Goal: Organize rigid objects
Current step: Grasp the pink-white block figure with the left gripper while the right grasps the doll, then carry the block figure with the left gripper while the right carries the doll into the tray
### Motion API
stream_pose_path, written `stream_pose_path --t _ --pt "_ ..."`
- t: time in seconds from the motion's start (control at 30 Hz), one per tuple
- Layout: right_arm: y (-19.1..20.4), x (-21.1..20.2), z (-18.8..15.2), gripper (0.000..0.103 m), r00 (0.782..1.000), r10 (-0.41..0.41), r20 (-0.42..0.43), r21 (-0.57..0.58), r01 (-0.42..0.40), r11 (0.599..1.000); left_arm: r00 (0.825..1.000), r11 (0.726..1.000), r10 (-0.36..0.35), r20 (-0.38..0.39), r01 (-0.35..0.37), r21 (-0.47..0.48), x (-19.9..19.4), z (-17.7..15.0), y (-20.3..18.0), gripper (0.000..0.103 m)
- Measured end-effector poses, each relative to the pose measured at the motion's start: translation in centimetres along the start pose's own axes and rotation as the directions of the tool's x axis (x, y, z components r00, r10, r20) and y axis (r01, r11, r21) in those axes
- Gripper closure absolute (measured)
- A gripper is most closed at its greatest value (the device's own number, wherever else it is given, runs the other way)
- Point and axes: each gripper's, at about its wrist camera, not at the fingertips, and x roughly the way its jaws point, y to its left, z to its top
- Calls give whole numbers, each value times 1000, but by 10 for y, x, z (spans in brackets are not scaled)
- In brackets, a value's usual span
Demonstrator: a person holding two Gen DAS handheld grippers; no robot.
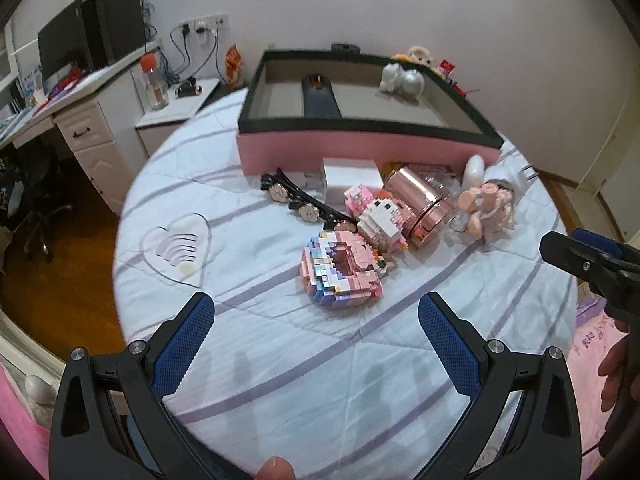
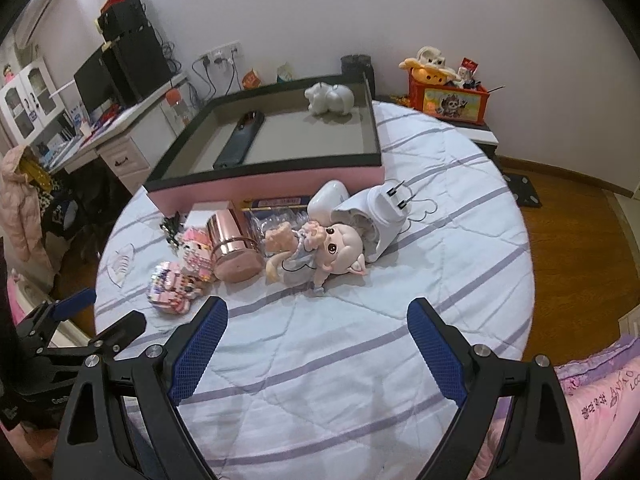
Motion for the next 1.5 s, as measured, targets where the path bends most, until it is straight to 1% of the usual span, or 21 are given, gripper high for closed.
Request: stream_pose_path --t 0.3,0.47,0.53,0.67,0.73,0.8,0.87,0.9,0.93,0.97,1.0,1.07,1.27,1.33,1.5 --pt "-3 39 9 10 998 -10 -54 -16 9 1000 998 999 20 -66 -22 -28 52 5 -5 0" --pt "-3 60 19 10 997 -27 -67 -29 25 999 997 998 60 -46 -61 -8 64 11 -8 0" --pt "-2 67 22 10 997 -17 -71 -35 14 999 997 997 75 -30 -75 5 67 13 -11 0" --pt "4 81 25 10 997 -41 -70 -64 36 997 998 998 62 -14 -62 4 68 14 -8 0" --pt "4 87 24 10 997 -34 -75 -69 29 997 999 999 52 -8 -52 1 66 13 -6 1" --pt "2 91 22 15 997 -27 -75 -56 23 998 999 999 43 3 -43 5 64 11 -3 6" --pt "0 91 20 22 997 1 -71 -44 -4 999 999 999 35 17 -35 9 60 9 1 14" --pt "0 89 19 22 998 7 -65 -47 -10 999 999 999 32 24 -32 10 58 8 3 21" --pt "0 87 19 22 998 9 -60 -47 -11 999 999 999 33 32 -33 10 54 6 6 33" --pt "-1 86 19 22 998 15 -61 -42 -18 999 999 999 33 38 -34 9 52 5 9 38" --pt "-2 85 19 23 998 22 -60 -35 -24 999 999 1000 26 39 -26 2 50 4 14 40" --pt "-4 83 18 23 998 36 -55 -18 -37 999 999 1000 -14 35 15 -19 47 3 22 41" --pt "-9 73 12 23 995 85 -53 13 -84 996 999 1000 -22 35 22 -18 38 -1 28 41" --pt "-10 70 11 23 995 89 -53 17 -89 996 999 1000 -21 36 22 -19 35 -2 29 41" --pt "-13 56 7 23 992 121 -48 37 -119 992 998 999 -21 54 23 -25 17 -1 34 41"
